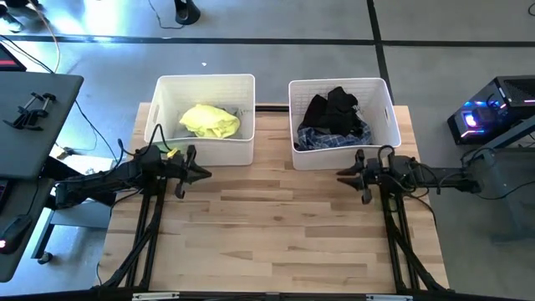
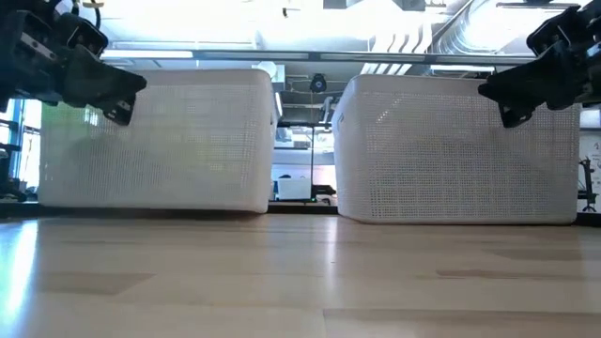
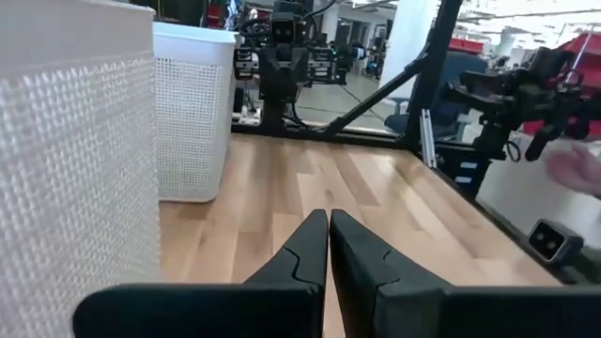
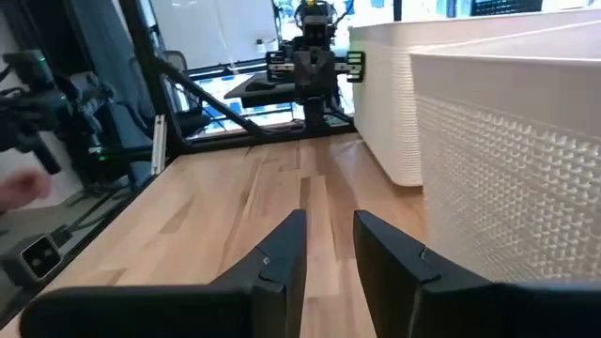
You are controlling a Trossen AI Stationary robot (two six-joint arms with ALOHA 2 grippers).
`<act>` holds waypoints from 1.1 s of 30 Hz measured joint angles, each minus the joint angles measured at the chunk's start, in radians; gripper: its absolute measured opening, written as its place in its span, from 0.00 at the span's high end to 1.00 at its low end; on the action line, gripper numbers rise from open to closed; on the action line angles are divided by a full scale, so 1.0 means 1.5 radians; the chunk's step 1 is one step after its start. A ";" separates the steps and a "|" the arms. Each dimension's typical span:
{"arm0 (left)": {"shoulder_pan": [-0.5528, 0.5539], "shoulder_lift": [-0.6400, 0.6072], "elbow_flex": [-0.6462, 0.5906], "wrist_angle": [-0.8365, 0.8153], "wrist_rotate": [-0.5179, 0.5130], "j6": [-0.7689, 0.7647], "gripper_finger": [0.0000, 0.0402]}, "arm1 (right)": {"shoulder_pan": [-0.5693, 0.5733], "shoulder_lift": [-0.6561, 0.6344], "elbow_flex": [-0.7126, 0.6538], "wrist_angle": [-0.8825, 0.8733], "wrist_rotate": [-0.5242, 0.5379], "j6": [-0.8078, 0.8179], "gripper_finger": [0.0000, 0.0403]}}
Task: Sort clothes
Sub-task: Return to Home Position
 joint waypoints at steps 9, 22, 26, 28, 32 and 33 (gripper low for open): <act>0.000 0.000 0.000 0.000 -0.001 0.034 0.99 | 0.000 0.000 0.000 -0.001 -0.018 0.006 0.79; 0.000 0.000 0.000 0.001 0.003 0.029 0.99 | 0.000 0.000 0.000 -0.001 -0.020 0.013 0.79; 0.000 0.000 0.000 0.002 0.003 0.029 0.99 | 0.000 0.000 0.000 -0.001 -0.020 0.013 0.79; 0.000 0.000 0.000 0.002 0.004 0.028 0.99 | 0.000 0.000 0.000 -0.001 -0.020 0.013 0.79; 0.000 0.000 0.000 0.002 0.004 0.028 0.99 | 0.000 0.000 0.000 -0.001 -0.020 0.013 0.79; 0.000 0.000 0.000 0.002 0.004 0.028 0.99 | 0.000 0.000 0.000 -0.001 -0.020 0.013 0.79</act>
